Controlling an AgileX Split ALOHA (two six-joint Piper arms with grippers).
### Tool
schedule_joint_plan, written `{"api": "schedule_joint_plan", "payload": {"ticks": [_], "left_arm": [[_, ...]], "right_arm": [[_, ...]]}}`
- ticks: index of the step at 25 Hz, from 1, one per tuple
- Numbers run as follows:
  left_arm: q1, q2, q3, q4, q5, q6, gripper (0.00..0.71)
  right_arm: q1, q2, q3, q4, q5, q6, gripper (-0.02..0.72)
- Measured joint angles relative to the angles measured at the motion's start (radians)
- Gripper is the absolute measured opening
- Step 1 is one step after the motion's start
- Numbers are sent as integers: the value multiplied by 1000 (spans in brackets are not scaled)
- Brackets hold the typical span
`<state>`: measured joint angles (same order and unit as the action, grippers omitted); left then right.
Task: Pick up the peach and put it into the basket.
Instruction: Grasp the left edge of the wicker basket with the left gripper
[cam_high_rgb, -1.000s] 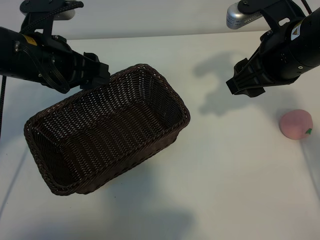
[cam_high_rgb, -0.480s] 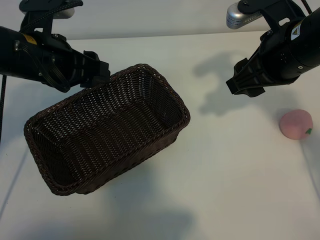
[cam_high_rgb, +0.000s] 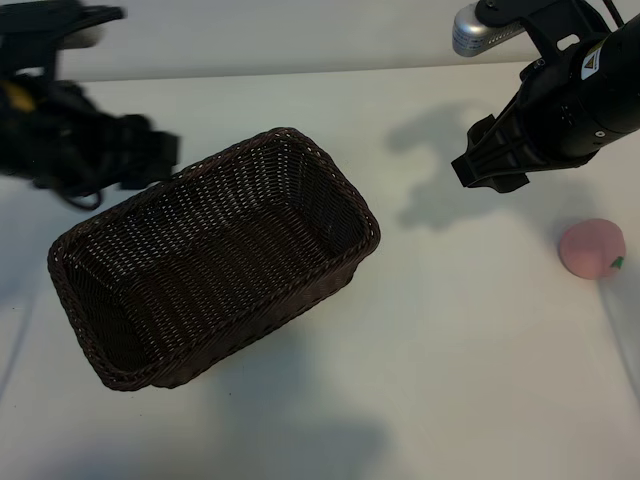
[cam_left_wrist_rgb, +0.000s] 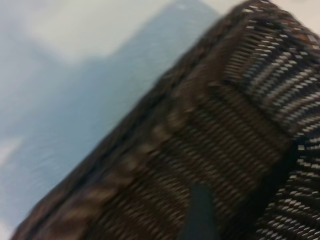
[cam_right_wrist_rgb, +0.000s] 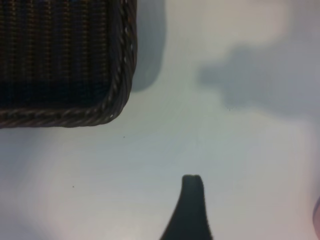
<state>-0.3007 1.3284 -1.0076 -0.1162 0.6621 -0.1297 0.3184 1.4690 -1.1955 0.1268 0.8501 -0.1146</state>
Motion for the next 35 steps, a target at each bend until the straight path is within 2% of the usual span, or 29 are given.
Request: {"api": "schedule_joint_plan", "payload": {"ticks": [7, 10, 17, 24, 35], "left_arm": [[0, -154, 119, 329, 161, -390, 565], [0, -176, 154, 401, 186, -510, 565], [0, -178, 261, 414, 116, -660, 565], [0, -166, 375, 392, 41, -711, 565], [0, 1, 388, 305, -105, -729, 565]], "right_arm": [[0, 0, 0, 0, 0, 0, 595], [0, 0, 0, 0, 1, 0, 595], [0, 0, 0, 0, 12, 0, 595], [0, 0, 0, 0, 15, 0, 595], [0, 0, 0, 0, 42, 0, 595]]}}
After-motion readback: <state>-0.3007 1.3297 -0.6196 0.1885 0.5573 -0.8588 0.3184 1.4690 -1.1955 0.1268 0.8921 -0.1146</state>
